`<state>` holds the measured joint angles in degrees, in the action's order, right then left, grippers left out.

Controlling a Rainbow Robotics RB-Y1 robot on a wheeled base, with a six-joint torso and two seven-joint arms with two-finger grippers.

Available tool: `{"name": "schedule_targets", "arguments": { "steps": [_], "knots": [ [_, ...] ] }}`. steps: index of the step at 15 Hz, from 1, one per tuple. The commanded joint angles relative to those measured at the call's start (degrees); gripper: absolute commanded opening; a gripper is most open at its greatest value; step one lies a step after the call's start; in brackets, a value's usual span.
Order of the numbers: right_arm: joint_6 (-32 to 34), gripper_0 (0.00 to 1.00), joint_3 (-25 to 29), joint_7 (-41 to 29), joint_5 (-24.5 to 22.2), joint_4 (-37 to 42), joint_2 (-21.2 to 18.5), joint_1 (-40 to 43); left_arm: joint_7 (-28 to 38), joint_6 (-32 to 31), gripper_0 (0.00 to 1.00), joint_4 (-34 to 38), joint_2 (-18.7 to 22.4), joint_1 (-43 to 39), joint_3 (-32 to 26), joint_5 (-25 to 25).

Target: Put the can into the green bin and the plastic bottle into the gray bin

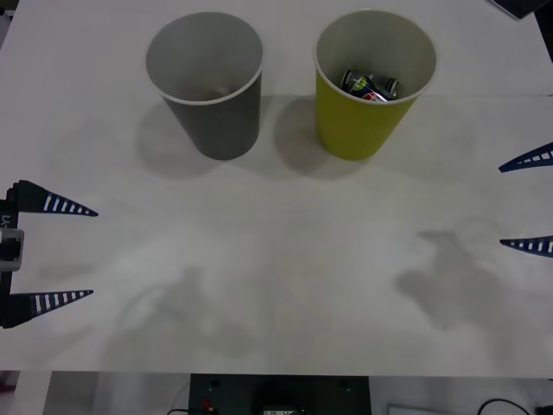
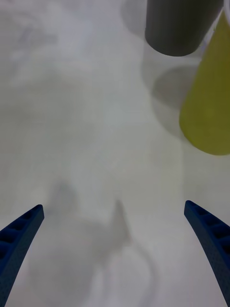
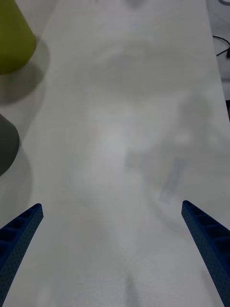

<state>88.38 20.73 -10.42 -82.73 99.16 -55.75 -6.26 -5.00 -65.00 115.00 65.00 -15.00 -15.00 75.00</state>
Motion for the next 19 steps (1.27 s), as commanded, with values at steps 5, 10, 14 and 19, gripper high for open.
{"name": "schedule_targets", "arguments": {
  "steps": [5, 10, 14, 19],
  "knots": [
    [-1.5, 1.0, 0.6, 8.0, 0.4, 0.1, 0.0, 6.3, 0.0, 0.0, 1.0, 0.0, 0.0, 0.0, 0.0, 0.0],
    [-1.8, 1.0, 0.5, 9.8, 0.3, 0.1, 0.0, 7.9, 0.0, 0.0, 1.0, 0.0, 0.0, 0.0, 0.0, 0.0],
    [-3.2, 1.0, 0.6, 10.9, 0.3, 1.0, 0.0, 9.9, 0.0, 0.0, 1.0, 0.0, 0.0, 0.0, 0.0, 0.0],
    [-3.7, 1.0, 0.6, 10.9, 0.3, 1.0, 0.0, 9.9, 0.0, 0.0, 1.0, 0.0, 0.0, 0.0, 0.0, 0.0]
  ]
}}
